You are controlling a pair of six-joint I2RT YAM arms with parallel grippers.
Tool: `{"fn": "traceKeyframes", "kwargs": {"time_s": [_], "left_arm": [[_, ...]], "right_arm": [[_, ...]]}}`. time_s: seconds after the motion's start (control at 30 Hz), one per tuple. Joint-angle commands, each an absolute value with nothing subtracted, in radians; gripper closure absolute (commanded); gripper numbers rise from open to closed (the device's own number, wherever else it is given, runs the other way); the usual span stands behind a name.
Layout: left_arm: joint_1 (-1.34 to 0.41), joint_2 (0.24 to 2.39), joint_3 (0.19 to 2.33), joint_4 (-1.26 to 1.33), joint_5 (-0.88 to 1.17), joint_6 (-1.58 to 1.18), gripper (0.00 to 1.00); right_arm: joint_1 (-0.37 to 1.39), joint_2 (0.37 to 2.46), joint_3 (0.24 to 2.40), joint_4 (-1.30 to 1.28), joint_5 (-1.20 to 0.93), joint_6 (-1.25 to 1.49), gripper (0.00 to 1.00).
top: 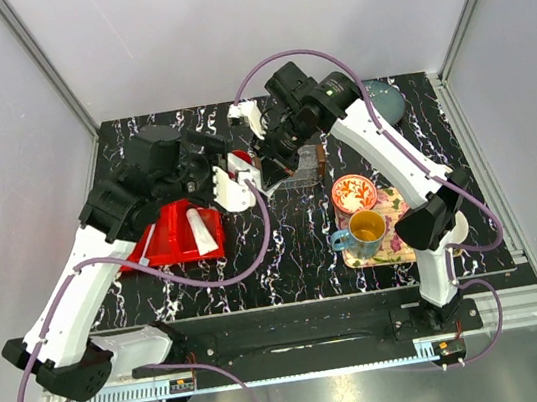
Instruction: Prepare toiletry sets of a toothbrush and toothpaste on the tray
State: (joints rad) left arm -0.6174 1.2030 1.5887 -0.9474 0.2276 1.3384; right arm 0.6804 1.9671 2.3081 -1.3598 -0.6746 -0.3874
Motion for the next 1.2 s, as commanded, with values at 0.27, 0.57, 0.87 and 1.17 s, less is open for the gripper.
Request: {"fn": "traceKeyframes", "kwargs": {"time_s": [0.27,0.57,0.87,1.17], "left_arm": [[-0.666,1.255,1.543,-0.887,0.138,1.448,0.18],[-0.678,1.287,1.517,-0.853,0.083,1.494,0.42],[-0.686,1.278,1.486,-0.833,0.045,1.442,0.71],[-0.687,1.232,1.405,-0.772,0.014,1.274,1.00]], "right_arm": [[0.680,1.942,2.362,-1.437,-0.753,-0.393,1.00],[0.680,1.931,2.344,-1.454,-0.756,-0.410,1.00],[0.680,1.887,2.273,-1.421,-0.697,-0.413,0.94],[0.646,1.795,2.180,-1.264,-0.608,-0.350,0.56]]}}
